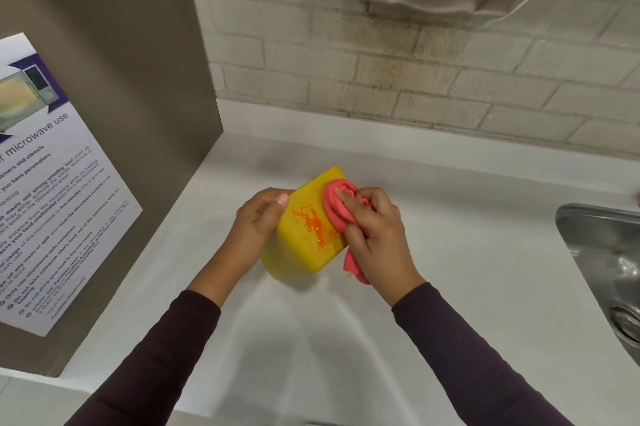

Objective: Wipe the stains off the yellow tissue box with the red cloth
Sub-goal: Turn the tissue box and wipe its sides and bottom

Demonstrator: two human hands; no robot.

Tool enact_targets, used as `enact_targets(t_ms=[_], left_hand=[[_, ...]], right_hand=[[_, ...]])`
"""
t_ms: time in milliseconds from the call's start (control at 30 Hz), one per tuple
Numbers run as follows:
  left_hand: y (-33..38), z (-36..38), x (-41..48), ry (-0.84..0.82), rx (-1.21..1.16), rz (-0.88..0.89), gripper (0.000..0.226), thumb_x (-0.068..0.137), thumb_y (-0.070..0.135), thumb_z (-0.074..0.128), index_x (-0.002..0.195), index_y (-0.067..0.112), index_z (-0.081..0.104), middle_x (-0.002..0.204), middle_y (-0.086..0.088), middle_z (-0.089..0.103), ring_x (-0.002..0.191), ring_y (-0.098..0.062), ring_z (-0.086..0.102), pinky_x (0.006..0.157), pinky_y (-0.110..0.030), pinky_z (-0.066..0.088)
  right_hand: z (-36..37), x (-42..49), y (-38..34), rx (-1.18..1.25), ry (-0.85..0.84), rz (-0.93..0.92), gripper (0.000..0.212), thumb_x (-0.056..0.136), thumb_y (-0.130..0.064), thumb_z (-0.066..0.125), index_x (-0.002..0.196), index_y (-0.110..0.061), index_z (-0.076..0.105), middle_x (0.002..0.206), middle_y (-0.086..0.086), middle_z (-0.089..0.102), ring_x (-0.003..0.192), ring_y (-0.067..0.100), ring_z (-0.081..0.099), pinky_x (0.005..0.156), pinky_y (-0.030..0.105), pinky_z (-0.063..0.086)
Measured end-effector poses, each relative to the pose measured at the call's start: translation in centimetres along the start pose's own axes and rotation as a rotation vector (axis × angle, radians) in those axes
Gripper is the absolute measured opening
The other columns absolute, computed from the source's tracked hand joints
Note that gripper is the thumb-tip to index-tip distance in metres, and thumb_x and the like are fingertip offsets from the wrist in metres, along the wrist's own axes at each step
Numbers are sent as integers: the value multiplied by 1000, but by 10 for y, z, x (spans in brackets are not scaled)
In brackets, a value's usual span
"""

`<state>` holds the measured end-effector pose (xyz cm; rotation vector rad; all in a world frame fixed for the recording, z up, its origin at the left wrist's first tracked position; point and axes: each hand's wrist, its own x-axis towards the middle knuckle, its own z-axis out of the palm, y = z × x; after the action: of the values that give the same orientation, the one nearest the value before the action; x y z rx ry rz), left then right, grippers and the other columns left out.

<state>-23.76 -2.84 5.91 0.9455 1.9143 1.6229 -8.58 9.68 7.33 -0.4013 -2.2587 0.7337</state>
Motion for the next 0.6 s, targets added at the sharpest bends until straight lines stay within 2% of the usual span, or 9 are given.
enact_targets(t_ms=[100,167,267,367,467,600], left_hand=[[-2,1,0,7,9,2,44,75,64,37,98,37,64,101,10,67,98,-7,62,83,-23,47],[-2,0,1,4,21,-5,44,76,64,37,98,37,64,102,6,67,100,-12,62,85,-29,48],[-2,2,-1,8,11,9,39,78,60,39,97,38,66,100,7,68,98,-11,63,85,-30,48],[-1,1,0,27,8,-3,39,80,59,39,97,38,66,101,5,69,99,-14,63,90,-38,50],[0,0,2,32,16,-36,41,78,62,37,96,38,65,103,0,68,103,-20,61,94,-47,48],[-3,2,-1,13,67,-36,43,78,66,34,100,43,64,108,1,66,114,-29,54,97,-54,44]], right_hand=[[8,11,-11,127,85,184,48,81,-10,42,127,-18,57,96,0,48,89,11,49,82,25,44],[11,22,-19,103,112,239,50,80,-13,43,127,-19,57,93,-1,49,85,14,51,80,32,47],[14,35,-31,-35,63,184,51,76,-21,43,125,-22,58,91,0,52,82,18,54,81,41,45],[18,39,-35,-134,-40,74,52,76,-29,37,122,-27,60,93,0,52,87,17,53,81,35,35],[15,38,-28,-108,-103,-26,48,79,-22,38,121,-28,61,95,0,52,91,15,50,81,32,28],[14,24,-20,-107,6,0,51,78,-21,37,123,-24,59,100,3,51,93,11,45,83,29,26]])
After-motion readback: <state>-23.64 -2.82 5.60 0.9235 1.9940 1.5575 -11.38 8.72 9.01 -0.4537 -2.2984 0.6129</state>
